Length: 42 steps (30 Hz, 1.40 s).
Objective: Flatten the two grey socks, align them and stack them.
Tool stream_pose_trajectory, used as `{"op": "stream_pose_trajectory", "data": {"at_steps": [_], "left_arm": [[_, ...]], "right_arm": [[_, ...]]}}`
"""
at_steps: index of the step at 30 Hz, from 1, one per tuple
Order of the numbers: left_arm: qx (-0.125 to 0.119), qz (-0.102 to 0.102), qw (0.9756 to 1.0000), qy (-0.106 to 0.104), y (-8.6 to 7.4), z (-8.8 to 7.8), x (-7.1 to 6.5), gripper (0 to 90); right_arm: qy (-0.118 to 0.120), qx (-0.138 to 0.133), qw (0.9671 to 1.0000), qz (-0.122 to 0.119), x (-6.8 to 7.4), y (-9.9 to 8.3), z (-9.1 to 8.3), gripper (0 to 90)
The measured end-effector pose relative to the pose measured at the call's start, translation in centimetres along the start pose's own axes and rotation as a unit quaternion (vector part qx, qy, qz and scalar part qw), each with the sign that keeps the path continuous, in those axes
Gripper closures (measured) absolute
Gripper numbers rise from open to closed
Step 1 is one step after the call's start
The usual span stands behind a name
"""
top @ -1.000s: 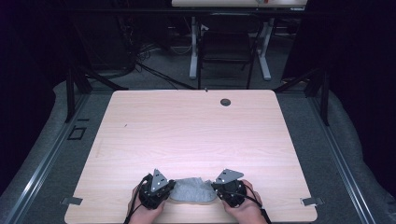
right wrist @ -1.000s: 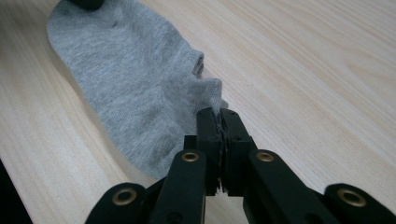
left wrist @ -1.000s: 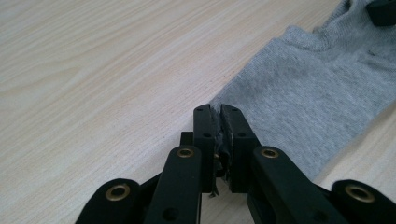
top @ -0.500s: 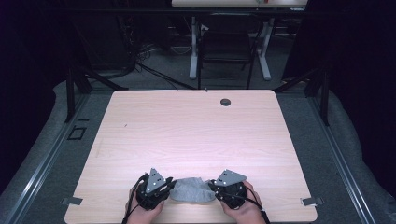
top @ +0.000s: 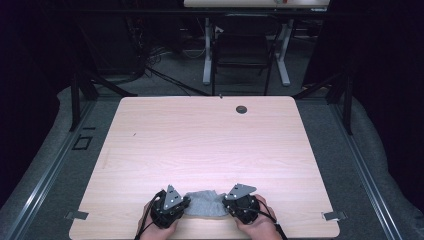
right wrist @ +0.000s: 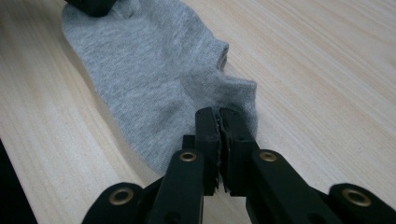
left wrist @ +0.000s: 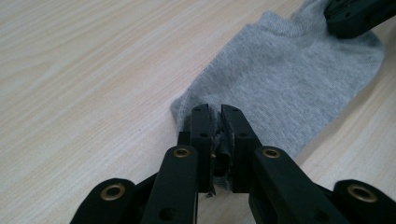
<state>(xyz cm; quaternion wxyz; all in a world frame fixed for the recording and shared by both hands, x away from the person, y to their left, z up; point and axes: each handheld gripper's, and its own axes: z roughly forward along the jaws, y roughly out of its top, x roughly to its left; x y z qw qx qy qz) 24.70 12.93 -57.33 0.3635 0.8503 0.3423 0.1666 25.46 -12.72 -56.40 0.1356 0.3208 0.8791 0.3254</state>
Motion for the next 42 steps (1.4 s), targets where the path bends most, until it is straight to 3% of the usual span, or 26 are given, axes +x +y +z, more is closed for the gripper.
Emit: {"op": "stream_pose_trajectory", "data": {"at_steps": [14,30,33,35,42], "left_arm": [[-0.005,-0.012,0.9999,0.002,0.1,0.7,0.9,84.9],[-0.019,-0.027,0.9994,0.005,0.6,1.5,2.1,84.1],[-0.025,-0.028,0.9993,-0.002,0.7,1.2,2.2,81.3],[-0.035,-0.031,0.9989,-0.002,0.9,0.7,2.1,79.6],[-0.066,-0.046,0.9967,0.011,1.2,-1.5,2.9,69.0]], "right_arm": [[0.005,0.009,0.9999,0.004,-0.4,0.2,0.7,88.7],[-0.004,-0.008,0.9998,0.019,-1.5,0.8,1.7,89.1],[-0.004,-0.013,0.9996,0.023,-1.5,0.9,1.6,85.5],[0.0,-0.032,0.9992,0.024,-1.4,1.0,1.1,81.6],[-0.026,-0.079,0.9963,0.02,-1.4,1.1,-1.2,70.2]]}}
